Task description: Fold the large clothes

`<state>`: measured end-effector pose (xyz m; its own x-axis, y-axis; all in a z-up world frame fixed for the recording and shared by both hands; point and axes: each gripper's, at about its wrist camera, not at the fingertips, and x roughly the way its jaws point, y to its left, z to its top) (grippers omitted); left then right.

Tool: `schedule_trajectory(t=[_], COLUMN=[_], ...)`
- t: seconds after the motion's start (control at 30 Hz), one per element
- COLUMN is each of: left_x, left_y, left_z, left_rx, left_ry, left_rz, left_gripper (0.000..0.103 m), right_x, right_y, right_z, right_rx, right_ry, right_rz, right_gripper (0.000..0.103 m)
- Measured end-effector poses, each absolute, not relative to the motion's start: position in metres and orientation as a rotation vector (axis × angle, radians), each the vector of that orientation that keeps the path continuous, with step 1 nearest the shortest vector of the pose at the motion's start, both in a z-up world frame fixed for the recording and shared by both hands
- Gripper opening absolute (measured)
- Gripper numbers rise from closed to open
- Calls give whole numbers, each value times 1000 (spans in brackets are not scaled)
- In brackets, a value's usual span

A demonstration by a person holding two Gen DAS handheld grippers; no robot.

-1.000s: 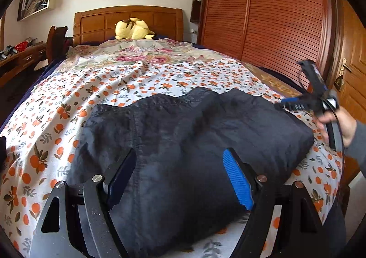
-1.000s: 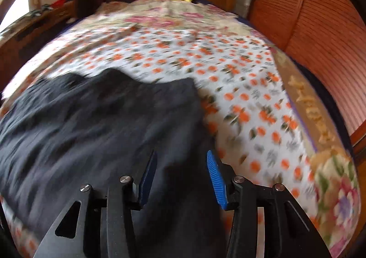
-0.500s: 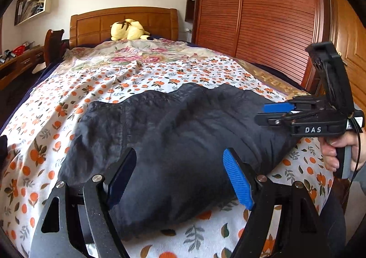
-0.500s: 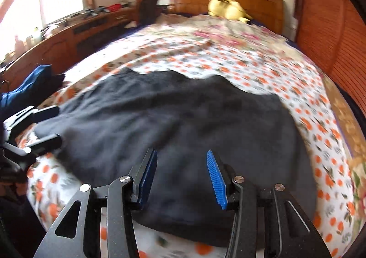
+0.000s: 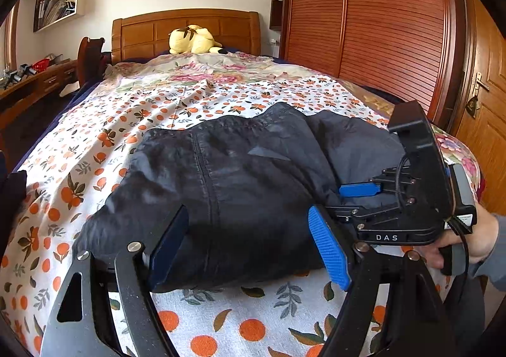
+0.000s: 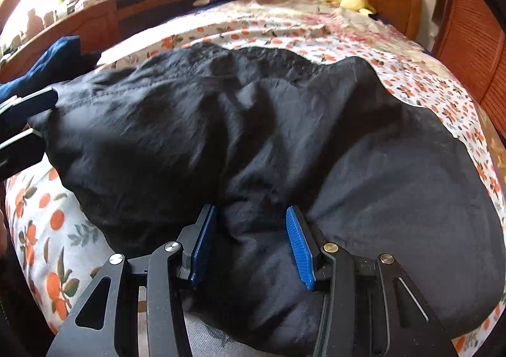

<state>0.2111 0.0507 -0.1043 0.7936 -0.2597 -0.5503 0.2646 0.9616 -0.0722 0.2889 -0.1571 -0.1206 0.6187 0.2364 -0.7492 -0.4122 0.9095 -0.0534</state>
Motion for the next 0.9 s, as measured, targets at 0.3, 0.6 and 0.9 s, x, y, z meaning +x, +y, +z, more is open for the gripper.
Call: schedule_trajectory(t=[0.3,0.6,0.9], left_x=[209,204,201], left_y=[37,14,-1], left_z=[-105,-110,-116], left_rx=[15,37,35], left_ry=[577,569,564], left_rz=[-305,-330,-330], left_gripper=[79,79,79], right_x=[257,265,298], right_y=[-212,-296,-297], right_z=[-83,-84,-115], right_rx=[-285,-249,-272], right_ry=[719,754,856], right_rz=[286,137,154], right_gripper=[47,47,53])
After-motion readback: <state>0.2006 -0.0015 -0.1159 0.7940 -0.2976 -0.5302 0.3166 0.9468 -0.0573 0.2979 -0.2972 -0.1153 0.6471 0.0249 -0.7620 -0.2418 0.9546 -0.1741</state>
